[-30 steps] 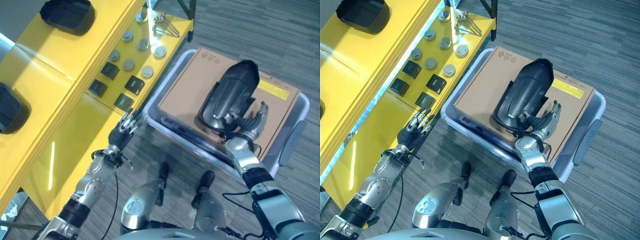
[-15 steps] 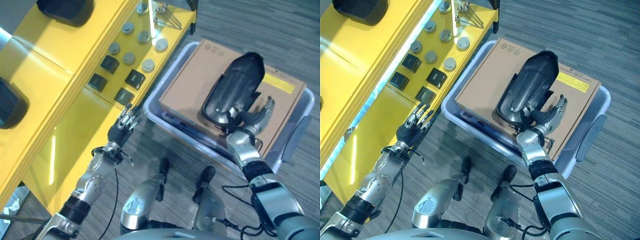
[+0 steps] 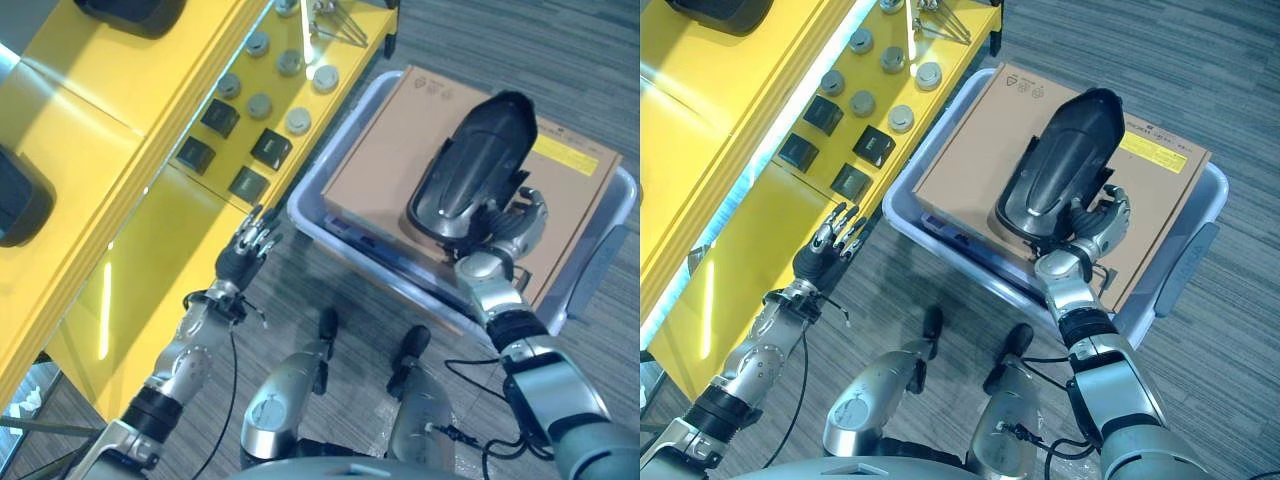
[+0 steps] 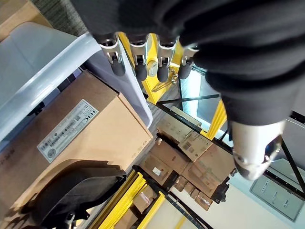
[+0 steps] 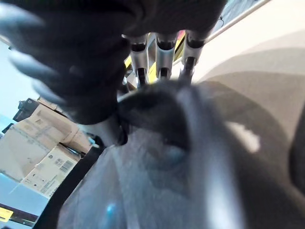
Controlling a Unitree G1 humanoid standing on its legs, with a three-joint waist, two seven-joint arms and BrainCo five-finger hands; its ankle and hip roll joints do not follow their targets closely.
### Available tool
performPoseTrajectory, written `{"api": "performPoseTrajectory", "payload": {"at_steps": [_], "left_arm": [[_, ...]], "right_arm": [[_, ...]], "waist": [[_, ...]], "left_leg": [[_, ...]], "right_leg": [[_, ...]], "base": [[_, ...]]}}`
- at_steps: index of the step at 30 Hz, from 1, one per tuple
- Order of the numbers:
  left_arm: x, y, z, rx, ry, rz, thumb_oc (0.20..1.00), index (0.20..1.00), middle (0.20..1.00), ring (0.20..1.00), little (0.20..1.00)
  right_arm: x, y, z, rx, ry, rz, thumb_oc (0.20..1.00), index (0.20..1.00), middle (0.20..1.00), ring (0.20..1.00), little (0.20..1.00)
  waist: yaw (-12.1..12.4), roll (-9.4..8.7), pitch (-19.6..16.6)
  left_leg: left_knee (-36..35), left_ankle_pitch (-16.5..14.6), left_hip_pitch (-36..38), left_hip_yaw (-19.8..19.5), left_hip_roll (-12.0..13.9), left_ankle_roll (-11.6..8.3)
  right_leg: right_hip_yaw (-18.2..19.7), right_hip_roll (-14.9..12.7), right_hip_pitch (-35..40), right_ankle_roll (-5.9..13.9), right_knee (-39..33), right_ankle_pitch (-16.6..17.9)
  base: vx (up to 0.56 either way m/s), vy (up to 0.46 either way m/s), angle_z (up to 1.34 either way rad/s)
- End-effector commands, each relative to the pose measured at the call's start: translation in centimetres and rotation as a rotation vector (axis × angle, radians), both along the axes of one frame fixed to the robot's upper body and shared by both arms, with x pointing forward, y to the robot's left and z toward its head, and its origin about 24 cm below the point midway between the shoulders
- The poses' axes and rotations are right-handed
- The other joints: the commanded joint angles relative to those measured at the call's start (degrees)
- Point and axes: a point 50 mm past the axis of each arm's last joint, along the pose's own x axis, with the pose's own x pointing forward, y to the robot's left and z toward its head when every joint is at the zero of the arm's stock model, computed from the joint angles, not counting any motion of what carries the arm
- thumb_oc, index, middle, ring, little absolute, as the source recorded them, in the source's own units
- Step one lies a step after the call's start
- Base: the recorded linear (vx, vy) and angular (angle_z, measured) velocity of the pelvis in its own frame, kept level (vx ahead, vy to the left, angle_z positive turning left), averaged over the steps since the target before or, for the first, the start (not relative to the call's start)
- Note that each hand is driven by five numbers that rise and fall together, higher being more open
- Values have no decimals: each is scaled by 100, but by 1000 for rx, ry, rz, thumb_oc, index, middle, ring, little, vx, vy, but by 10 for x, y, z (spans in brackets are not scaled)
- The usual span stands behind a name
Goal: Move parts from the plastic box to the shelf.
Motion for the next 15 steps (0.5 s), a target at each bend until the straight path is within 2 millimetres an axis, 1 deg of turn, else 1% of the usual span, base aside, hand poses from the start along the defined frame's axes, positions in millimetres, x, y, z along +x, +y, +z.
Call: {"api": "performPoseTrajectory", "payload": {"at_steps": [1, 11, 13, 15], "left_arm": [[1, 0, 24, -31, -133, -12, 1000, 1000, 1000, 1000, 1000], [2, 0, 29, -14, -161, -19, 1000, 1000, 1000, 1000, 1000], [1, 1, 29, -17, -164, -20, 1000, 1000, 1000, 1000, 1000], [-2, 4, 32, -3, -182, -19, 1000, 1000, 1000, 1000, 1000]], "right_arm": [[8, 14, -2, 44, 12, 67, 200, 200, 200, 200, 200], [9, 17, 3, 52, -30, 76, 200, 200, 200, 200, 200], [9, 20, 7, 55, -71, 103, 200, 200, 200, 200, 200], [7, 25, 19, 46, -151, 155, 200, 200, 200, 200, 200]], "waist": [[190, -169, 136], [213, -208, 151], [205, -226, 123], [187, -268, 85]], "left_leg": [[762, -461, -577, 120, 26, -91], [764, -462, -615, 108, 36, -79], [725, -460, -565, 119, 47, -75], [671, -470, -470, 137, 67, -70]], "right_leg": [[318, -351, 281, 481, -385, 95], [312, -326, 256, 482, -388, 99], [311, -307, 299, 478, -422, 106], [297, -288, 385, 483, -473, 111]], "base": [[0, 0, 0], [0, 0, 0], [1, -23, 0], [12, -48, -1]]}}
